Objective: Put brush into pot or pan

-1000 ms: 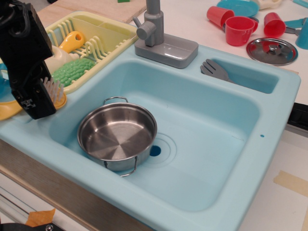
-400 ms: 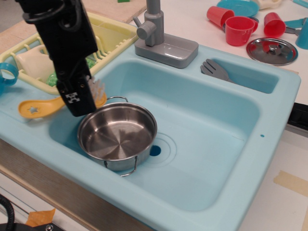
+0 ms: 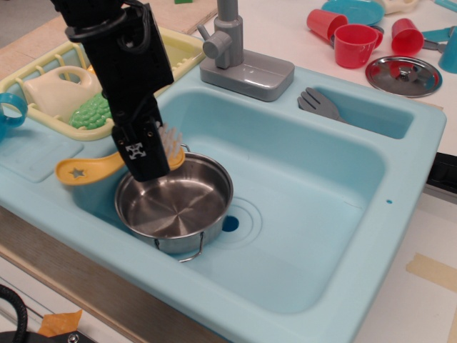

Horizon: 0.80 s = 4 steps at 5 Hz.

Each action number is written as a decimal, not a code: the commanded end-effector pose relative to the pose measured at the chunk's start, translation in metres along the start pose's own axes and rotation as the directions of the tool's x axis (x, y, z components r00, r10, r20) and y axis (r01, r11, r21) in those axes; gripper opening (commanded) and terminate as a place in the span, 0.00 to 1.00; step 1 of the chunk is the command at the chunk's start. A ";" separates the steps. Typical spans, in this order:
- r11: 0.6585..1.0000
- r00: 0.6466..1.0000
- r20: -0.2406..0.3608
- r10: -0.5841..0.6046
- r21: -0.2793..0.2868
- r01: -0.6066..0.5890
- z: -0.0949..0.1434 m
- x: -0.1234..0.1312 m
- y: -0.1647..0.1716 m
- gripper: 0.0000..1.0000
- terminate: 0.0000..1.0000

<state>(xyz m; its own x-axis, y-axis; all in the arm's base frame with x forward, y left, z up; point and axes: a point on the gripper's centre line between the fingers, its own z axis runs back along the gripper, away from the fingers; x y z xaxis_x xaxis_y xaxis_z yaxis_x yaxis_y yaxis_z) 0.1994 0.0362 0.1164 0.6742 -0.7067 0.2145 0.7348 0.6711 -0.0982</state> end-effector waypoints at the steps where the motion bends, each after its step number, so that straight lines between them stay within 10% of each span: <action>1: 0.995 0.995 0.053 -0.084 -0.056 0.087 -0.005 0.006 0.005 1.00 0.00; 3: 0.995 0.995 0.053 -0.084 -0.056 0.087 -0.005 0.006 0.005 1.00 0.00; 4: 0.995 0.995 0.053 -0.084 -0.056 0.087 -0.005 0.006 0.005 1.00 1.00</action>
